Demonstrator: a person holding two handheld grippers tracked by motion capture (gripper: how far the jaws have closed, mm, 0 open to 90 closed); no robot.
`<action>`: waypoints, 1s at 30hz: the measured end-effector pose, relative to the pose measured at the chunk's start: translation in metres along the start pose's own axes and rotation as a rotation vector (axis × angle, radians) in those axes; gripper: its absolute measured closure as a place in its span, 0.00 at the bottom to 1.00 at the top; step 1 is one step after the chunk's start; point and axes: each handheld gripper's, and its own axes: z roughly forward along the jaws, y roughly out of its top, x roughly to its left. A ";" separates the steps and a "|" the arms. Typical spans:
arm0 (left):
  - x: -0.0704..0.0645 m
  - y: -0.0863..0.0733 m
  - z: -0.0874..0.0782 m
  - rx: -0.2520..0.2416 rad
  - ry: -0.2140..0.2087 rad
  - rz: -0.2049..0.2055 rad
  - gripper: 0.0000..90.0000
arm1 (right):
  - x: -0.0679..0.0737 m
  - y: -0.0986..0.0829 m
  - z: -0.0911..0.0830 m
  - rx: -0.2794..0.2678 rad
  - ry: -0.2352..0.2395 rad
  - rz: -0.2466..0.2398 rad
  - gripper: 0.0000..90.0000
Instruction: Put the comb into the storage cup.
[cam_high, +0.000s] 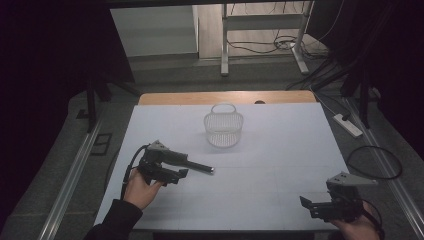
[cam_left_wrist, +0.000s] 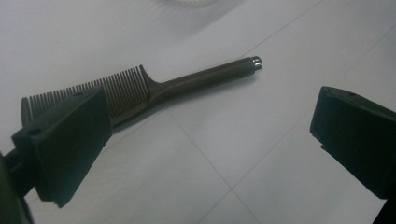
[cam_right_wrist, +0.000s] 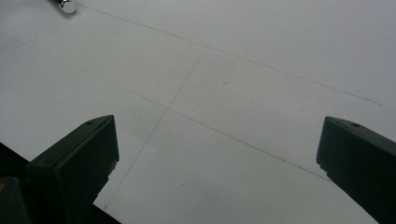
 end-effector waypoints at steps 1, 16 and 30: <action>0.000 0.000 0.000 0.000 0.000 0.000 0.00 | 0.000 0.000 0.000 0.000 0.000 0.000 0.00; -0.002 0.021 0.019 0.017 -0.018 0.029 0.00 | 0.000 0.000 0.000 0.002 -0.001 0.000 0.00; -0.002 0.037 0.034 0.025 -0.011 0.044 0.00 | 0.000 0.000 0.001 0.006 -0.001 0.002 0.00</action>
